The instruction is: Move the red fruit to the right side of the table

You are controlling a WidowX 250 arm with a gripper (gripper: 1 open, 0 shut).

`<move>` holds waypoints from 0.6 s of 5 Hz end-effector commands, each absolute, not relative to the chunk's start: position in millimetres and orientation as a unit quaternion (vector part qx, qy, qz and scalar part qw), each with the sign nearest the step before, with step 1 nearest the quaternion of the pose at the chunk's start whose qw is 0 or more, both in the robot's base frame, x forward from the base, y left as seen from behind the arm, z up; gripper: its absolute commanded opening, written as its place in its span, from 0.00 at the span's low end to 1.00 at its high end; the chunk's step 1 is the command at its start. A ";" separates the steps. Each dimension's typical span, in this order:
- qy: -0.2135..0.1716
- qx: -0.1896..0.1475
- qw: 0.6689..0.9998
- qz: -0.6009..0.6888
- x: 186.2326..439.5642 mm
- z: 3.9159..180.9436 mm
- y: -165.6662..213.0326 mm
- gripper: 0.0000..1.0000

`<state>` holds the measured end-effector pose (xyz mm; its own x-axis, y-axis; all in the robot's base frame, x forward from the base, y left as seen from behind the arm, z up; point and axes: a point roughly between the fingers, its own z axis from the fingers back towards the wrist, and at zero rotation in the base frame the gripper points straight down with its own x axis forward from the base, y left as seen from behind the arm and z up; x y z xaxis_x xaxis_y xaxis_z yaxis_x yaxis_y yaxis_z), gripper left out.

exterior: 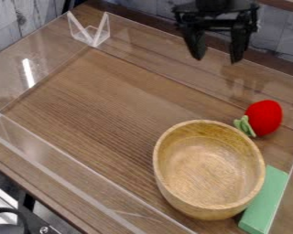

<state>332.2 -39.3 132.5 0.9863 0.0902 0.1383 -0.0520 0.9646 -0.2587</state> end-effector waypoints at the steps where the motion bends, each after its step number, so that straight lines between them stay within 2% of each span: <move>1: -0.114 -0.134 0.984 0.001 319.0 163.6 -43.8 1.00; 3: -0.115 -0.136 0.984 -0.022 330.7 180.0 -63.2 1.00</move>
